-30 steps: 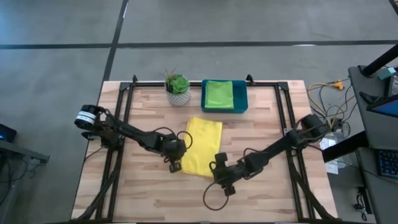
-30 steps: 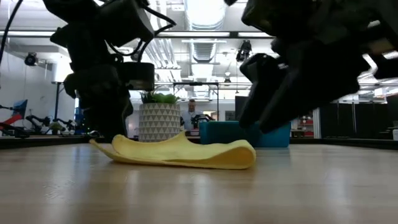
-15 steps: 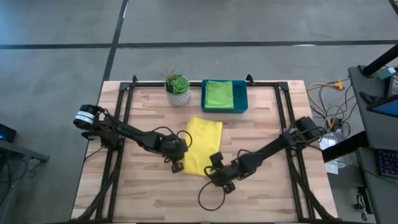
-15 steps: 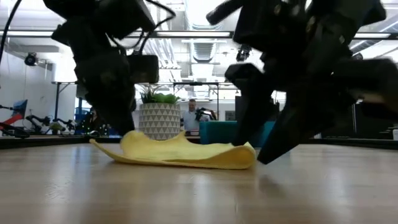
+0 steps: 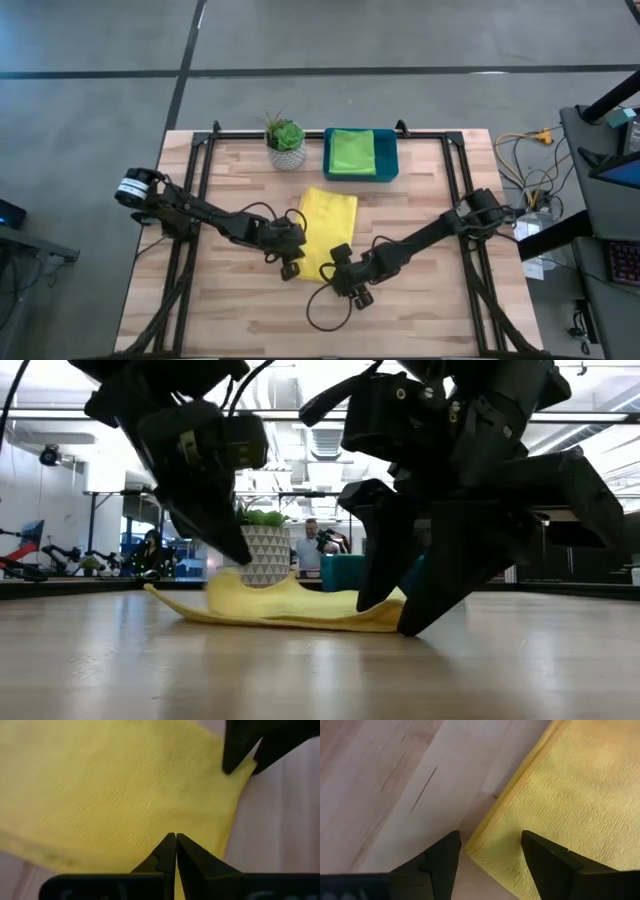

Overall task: Fold microfiber towels
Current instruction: Fold the yellow microfiber towel on top of the green microfiber towel into the dark blue bin

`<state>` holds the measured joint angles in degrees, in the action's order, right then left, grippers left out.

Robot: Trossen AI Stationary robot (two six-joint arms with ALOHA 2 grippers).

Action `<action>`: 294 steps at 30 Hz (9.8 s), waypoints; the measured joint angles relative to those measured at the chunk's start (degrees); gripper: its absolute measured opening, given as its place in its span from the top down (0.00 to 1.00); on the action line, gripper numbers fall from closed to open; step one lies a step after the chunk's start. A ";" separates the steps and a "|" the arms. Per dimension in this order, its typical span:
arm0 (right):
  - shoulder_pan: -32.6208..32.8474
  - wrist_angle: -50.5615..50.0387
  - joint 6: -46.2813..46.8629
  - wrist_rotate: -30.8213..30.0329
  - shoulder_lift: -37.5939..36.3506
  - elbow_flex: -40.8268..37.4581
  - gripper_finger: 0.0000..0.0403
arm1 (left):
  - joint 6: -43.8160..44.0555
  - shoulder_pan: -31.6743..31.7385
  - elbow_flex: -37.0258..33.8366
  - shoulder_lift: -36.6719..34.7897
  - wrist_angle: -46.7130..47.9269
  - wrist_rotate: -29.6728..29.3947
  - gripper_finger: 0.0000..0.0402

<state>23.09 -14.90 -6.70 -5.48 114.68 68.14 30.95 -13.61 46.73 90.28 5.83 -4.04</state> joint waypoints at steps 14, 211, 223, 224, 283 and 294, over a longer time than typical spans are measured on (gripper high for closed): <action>0.00 -1.04 0.67 0.44 0.13 0.39 0.47 | 2.01 -0.29 -0.13 6.52 2.12 5.80 1.00; -29.54 -4.94 2.75 5.82 -2.00 5.11 0.98 | -1.43 -2.12 -6.17 7.17 -8.49 6.07 1.00; -9.27 -2.49 26.87 1.43 -21.08 -15.81 0.98 | -7.85 -1.17 -6.47 2.84 -6.60 3.06 1.00; -7.31 -2.39 28.96 0.39 -21.84 -16.35 0.98 | -8.42 -0.94 -6.53 1.90 -6.27 1.81 1.00; -17.77 -5.85 20.66 -3.79 -12.32 -11.17 0.98 | -11.86 13.27 -4.99 8.66 -14.30 10.04 1.00; -18.14 -5.80 21.89 -8.39 -13.08 -11.17 0.98 | -11.86 13.25 -5.04 8.68 -14.28 11.07 1.00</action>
<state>4.95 -20.70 15.19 -13.88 101.60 56.97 19.09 -0.36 41.69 98.96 -8.45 7.03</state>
